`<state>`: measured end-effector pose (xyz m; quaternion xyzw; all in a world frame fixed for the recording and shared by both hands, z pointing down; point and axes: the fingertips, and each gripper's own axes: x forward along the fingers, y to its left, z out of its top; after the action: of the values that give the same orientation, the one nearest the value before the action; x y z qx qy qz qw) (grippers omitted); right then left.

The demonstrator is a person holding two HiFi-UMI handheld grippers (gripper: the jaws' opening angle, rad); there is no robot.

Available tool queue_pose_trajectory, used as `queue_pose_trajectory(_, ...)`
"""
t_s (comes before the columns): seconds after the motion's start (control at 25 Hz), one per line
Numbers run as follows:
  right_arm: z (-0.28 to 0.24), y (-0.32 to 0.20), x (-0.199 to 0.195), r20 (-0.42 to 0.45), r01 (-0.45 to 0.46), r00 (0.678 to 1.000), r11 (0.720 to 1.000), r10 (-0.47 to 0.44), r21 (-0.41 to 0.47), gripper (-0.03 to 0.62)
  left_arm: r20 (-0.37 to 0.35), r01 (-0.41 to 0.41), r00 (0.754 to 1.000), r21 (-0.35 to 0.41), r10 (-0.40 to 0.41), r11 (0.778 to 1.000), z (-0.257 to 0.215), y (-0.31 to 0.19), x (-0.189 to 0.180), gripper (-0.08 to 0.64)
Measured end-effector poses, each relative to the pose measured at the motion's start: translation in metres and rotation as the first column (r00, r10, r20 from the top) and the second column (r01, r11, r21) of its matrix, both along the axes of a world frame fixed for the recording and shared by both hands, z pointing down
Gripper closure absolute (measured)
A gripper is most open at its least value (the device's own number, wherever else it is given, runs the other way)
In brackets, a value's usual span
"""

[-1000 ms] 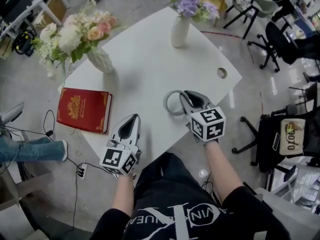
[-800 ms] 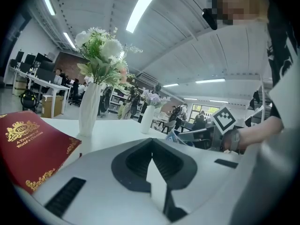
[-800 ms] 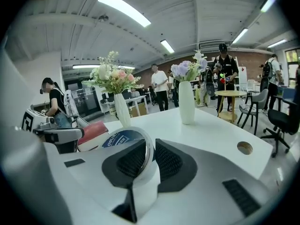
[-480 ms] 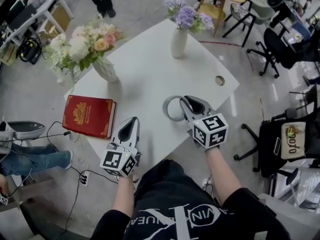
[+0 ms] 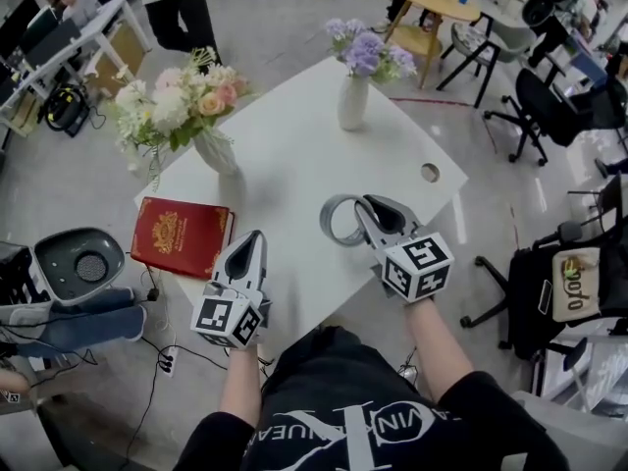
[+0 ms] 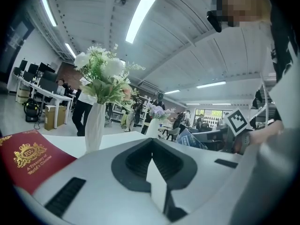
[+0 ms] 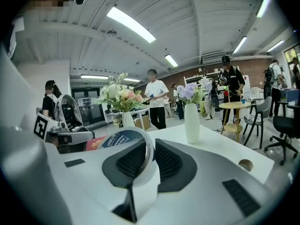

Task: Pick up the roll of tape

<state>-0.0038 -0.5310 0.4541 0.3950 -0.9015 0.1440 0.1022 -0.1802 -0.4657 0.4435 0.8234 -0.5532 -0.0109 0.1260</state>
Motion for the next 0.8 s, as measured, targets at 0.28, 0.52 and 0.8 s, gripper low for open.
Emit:
queue_pose_trajectory(0.28, -0.021, 0.000, -0.002, 0.035, 0.001, 0.999, 0.999, -0.002, 0.043, 0.518, 0.005, 0.016, 1.000, 0.043, -0.017, 0.999, -0.022, -0.006, -0.010, 0.560)
queue_pose_trajectory(0.52, -0.036, 0.000, -0.002, 0.057, 0.002, 0.998, 0.997, -0.006, 0.081, 0.518, 0.010, 0.026, 1.000, 0.083, -0.027, 0.996, -0.039, -0.010, -0.015, 0.560)
queue_pose_trajectory(0.8, -0.054, 0.002, 0.000, 0.094, -0.008, 0.996, 0.993, -0.003, 0.121, 0.518, 0.007, 0.035, 0.999, 0.123, -0.036, 0.992, -0.056, -0.011, -0.018, 0.560)
